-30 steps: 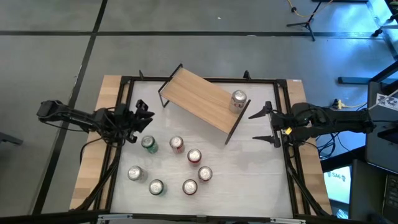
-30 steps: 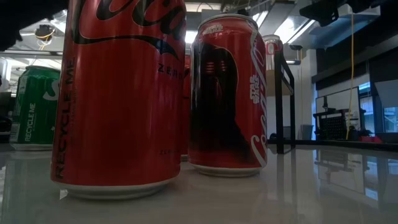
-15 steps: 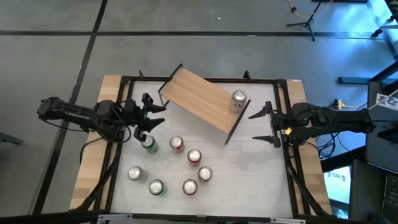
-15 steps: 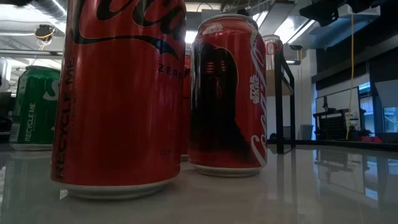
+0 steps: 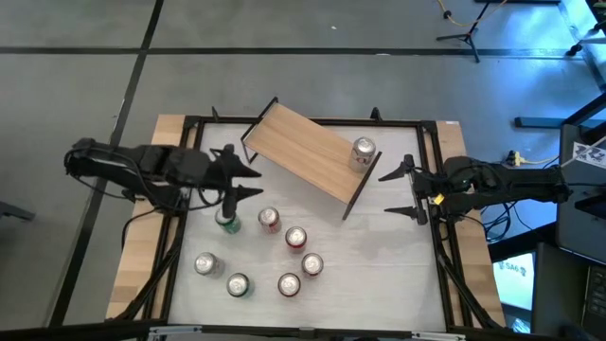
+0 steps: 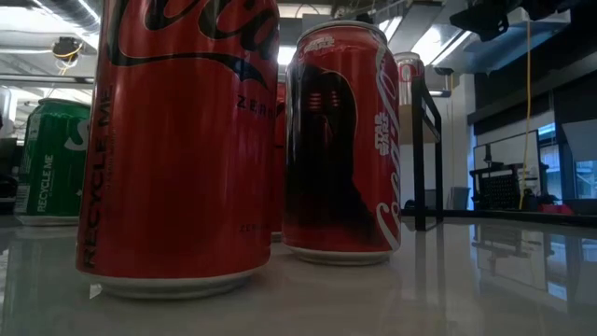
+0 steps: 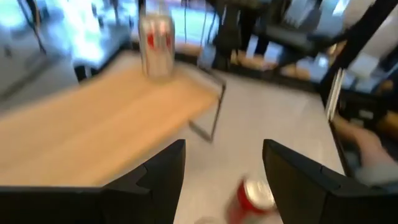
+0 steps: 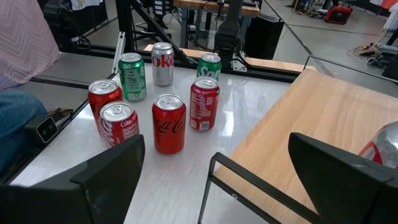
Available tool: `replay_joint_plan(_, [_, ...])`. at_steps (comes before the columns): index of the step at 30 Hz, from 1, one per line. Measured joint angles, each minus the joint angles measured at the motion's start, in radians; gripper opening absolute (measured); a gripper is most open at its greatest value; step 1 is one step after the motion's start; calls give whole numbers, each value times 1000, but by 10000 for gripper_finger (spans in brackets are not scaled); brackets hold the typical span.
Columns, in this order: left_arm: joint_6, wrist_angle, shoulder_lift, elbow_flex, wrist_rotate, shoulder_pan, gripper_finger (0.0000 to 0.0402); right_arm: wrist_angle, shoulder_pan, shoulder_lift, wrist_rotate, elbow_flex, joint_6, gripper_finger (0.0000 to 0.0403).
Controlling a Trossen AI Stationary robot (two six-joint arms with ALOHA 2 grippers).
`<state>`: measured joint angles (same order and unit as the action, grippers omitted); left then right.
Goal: Place canned beverage on shelf
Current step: Put the red-silver soda can on the shelf aligned with the other red-silver soda can
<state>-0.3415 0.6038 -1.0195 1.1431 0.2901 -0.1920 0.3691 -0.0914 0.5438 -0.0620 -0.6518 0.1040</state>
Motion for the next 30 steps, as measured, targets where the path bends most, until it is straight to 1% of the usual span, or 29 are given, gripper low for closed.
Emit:
replay_joint_plan(2, [-60,54,-24,21,-16,-21,206,0,0,0,0,0,0,392])
replay_joint_plan(8, [-296,153,-43,32,-154,-83,206,0,0,0,-1,0,-2,392])
replay_joint_plan(13, [-515,269,-43,32,-210,-151,206,0,0,0,-1,0,-2,392])
replay_joint_plan(16, [-608,326,-42,32,-236,-189,206,0,0,0,-1,0,-2,392])
replay_joint_plan(18, [-638,342,-42,32,-272,-208,206,-1,0,0,-2,0,-2,392])
replay_joint_plan(21, [-646,338,-42,32,-296,-232,206,-1,0,0,-2,0,-2,392])
replay_joint_plan(30, [-651,337,-42,32,-300,-250,206,-1,0,0,-2,0,-2,392])
